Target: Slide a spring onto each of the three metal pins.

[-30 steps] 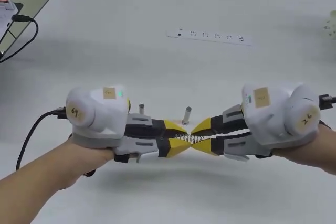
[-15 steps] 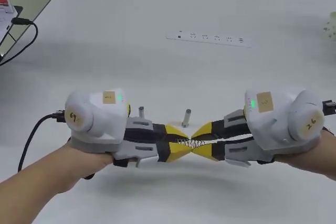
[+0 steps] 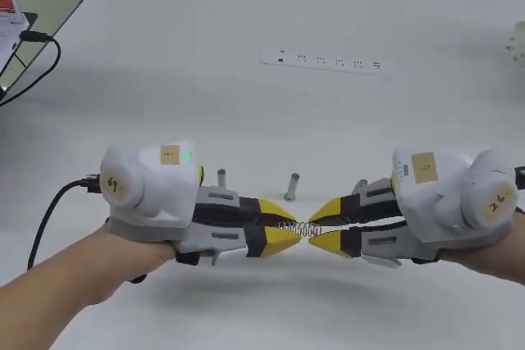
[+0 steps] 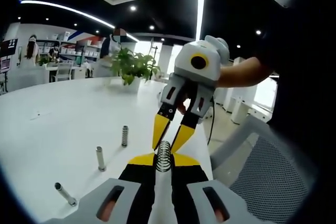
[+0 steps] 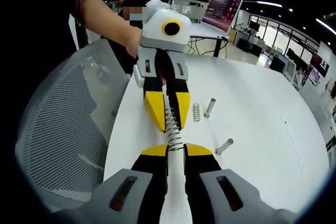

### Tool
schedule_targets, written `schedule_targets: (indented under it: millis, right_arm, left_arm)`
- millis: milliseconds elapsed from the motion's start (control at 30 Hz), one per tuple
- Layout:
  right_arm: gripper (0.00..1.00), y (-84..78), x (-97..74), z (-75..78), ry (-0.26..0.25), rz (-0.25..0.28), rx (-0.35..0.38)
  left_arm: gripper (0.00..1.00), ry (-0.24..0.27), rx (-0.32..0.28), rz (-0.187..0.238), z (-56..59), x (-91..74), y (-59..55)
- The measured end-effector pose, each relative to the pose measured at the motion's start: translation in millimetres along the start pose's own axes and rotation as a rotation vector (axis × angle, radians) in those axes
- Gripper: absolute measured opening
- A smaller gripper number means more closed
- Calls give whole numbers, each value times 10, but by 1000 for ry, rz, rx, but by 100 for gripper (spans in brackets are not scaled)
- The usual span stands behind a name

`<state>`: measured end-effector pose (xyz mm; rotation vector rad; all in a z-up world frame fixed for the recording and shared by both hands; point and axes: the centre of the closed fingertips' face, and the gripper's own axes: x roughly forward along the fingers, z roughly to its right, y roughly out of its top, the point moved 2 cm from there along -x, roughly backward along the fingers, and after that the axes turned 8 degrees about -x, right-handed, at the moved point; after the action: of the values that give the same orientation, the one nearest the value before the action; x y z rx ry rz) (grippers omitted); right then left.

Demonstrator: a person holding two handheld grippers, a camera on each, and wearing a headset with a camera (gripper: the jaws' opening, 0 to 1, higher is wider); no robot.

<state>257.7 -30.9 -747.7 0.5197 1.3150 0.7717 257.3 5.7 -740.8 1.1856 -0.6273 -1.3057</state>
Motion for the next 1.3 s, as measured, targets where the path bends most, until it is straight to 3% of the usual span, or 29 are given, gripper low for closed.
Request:
schedule_targets:
  millis: [767,900,933,1300]
  right_arm:
    - [7,191,-125,27,31,53,-21]
    - [7,312,-139,32,44,109,2]
    - [7,388,-137,38,45,145,27]
    - [7,513,-89,19,49,164,18]
  left_arm:
    - [3,0,-5,-6,-1,-1,-66]
    - [2,8,1,-17,-6,-3,-84]
    - [2,9,5,-19,-6,-2,-86]
    - [2,10,20,-32,5,-4,-105]
